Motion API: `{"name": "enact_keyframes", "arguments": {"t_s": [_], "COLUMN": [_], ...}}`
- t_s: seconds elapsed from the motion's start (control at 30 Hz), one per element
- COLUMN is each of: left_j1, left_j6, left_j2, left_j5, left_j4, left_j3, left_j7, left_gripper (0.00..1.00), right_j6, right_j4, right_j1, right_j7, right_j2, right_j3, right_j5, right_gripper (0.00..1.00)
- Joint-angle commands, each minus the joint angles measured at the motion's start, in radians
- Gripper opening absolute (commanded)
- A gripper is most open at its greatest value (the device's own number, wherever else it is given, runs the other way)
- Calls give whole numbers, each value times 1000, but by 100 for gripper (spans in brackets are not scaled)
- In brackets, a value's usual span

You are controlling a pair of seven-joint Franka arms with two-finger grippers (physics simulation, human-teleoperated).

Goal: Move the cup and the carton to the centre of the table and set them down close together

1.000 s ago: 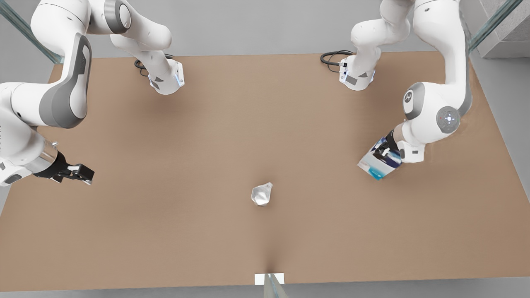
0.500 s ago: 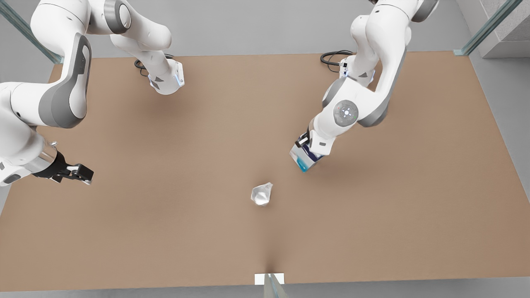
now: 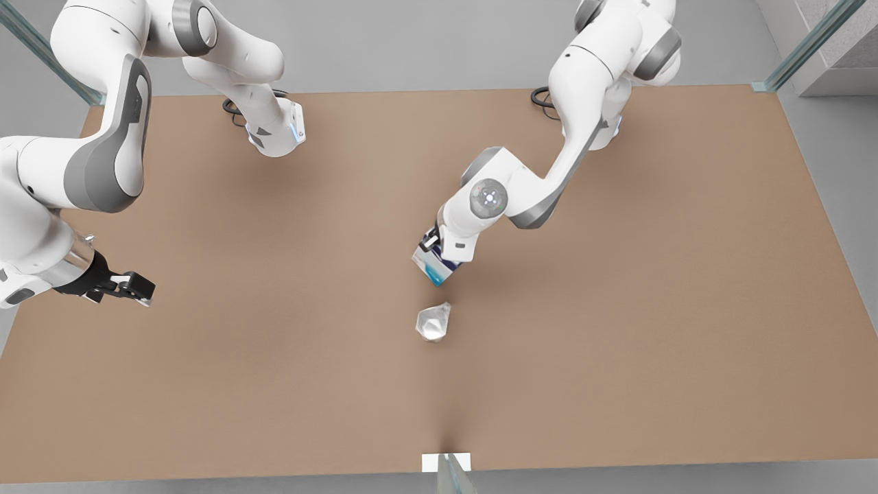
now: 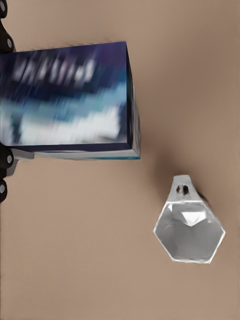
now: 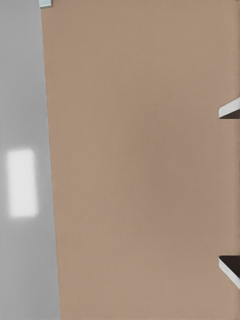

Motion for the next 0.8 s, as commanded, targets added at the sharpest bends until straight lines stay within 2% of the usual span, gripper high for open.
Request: {"name": "enact_keyframes", "arguments": {"t_s": [0.0, 0.03, 0.23, 0.33, 0.37, 0.4, 0.43, 0.47, 0.5, 0.53, 0.57, 0.63, 0.7, 0.77], "left_j1": [0, 0, -11, -9, -2, 31, 41, 41, 44, 211, 362, 485, 499, 497], "left_j6": [0, 0, 2, -109, -158, -268, -362, -420, -468, -472, -471, -466, -462, -414], "left_j2": [4, 6, 13, 9, 12, -2, -10, -50, -85, -152, -218, -300, -318, -349], "left_j5": [2, 2, 2, 10, 54, 137, 139, 133, 137, 151, 291, 315, 338, 357], "left_j4": [0, 0, 14, 127, 193, 209, 230, 238, 235, 219, 186, 169, 167, 94], "left_j3": [0, 0, 0, 5, 38, 116, 234, 403, 489, 376, 198, 164, 164, 164], "left_j7": [0, 0, -18, -80, -52, 201, 466, 808, 966, 1049, 1097, 1269, 1290, 1290], "left_gripper": [91, 100, 100, 100, 100, 100, 100, 100, 100, 100, 100, 100, 100, 100], "right_j6": [0, 0, 0, 0, 0, 0, -2, -2, -2, -2, -2, -2, -2, -2], "right_j4": [0, 0, 0, 0, 0, 0, 0, 0, -2, -8, -9, -5, -3, -5], "right_j1": [0, 0, 0, 0, 0, -5, -8, -11, -11, -8, -8, -8, -8, -8], "right_j7": [0, 0, 0, 0, 0, 0, 0, 2, 2, 0, -2, 0, 0, 0], "right_j2": [0, 0, 0, 0, 0, 0, -3, -3, 8, 9, 12, 29, 29, 31], "right_j3": [0, 0, 0, 0, 0, -2, -2, -5, -5, -5, -5, -5, -5, -5], "right_j5": [0, 0, 0, 0, -2, -2, -2, -2, 0, 3, 8, 6, 6, 5], "right_gripper": [100, 100, 100, 100, 100, 100, 100, 100, 100, 100, 100, 100, 100, 100]}}
